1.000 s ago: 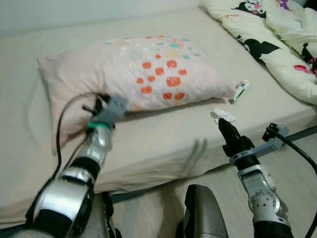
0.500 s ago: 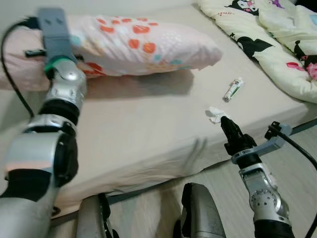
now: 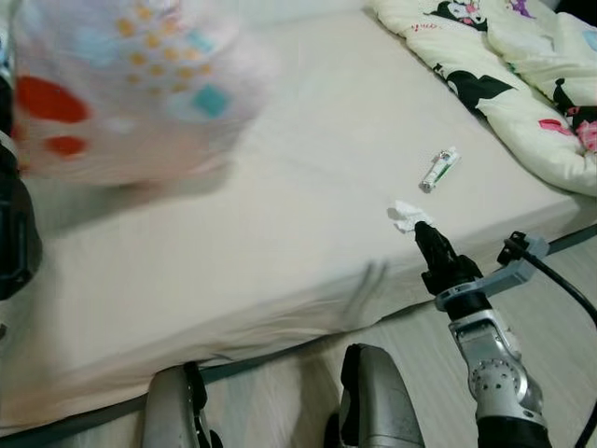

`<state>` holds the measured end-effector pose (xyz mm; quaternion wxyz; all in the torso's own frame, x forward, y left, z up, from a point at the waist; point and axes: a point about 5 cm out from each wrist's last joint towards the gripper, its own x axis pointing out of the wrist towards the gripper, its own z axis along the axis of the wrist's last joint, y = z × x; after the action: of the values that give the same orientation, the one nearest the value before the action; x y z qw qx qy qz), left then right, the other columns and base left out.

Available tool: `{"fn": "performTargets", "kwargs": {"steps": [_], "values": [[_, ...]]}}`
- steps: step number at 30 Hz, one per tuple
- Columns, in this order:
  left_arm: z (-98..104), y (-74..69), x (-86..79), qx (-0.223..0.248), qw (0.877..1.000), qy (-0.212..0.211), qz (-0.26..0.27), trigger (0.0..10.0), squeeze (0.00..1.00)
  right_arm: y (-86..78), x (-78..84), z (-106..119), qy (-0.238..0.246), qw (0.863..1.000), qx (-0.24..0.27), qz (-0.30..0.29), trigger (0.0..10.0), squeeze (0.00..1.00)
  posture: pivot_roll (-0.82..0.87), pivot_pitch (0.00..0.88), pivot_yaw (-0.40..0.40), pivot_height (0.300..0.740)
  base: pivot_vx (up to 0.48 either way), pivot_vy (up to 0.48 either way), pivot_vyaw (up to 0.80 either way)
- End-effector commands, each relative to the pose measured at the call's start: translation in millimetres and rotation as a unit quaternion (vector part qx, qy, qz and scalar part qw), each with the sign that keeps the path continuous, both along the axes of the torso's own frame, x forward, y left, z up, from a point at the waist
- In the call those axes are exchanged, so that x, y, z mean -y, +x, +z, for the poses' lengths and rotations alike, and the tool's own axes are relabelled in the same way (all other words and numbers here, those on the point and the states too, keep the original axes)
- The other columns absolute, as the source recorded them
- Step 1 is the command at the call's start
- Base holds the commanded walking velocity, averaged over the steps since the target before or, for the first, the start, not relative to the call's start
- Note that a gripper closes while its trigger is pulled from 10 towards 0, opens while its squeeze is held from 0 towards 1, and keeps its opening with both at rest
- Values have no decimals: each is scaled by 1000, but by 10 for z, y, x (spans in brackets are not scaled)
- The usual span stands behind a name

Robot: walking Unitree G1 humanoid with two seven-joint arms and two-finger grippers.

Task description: Clean up the room

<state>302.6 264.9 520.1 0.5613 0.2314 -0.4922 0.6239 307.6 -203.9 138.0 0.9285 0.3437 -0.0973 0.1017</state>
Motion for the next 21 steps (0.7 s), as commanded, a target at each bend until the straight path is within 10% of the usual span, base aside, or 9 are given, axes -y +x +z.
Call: {"fn": "performTargets", "kwargs": {"steps": [1,2,3,7,16,21], "values": [[272,-50,205,-42,997,65,-13,0,0,-14,7,-40,-2,1000,-7,-7,10000,0,-75,117,26,533,0,0,0],[201,151,352,-131,986,93,-50,0,0,-12,9,-46,0,1000,-8,-8,10000,0,-57,112,26,533,0,0,0],[-5,421,565,-228,961,127,-97,10000,0,-8,6,-54,1,1000,-9,-8,10000,0,-48,112,26,533,0,0,0],[-819,963,1045,-435,862,198,-170,10000,0,6,-19,-71,2,1000,-12,-6,10000,0,-46,114,24,533,0,0,0],[-1350,1129,1269,-507,818,216,-167,10000,0,-42,10,-75,4,1000,-10,-18,10000,0,-76,121,45,533,0,0,0],[-1366,1136,1283,-510,815,209,-180,10000,0,-50,12,-83,5,1000,-11,-21,10000,0,-76,121,45,533,0,0,0]]}}
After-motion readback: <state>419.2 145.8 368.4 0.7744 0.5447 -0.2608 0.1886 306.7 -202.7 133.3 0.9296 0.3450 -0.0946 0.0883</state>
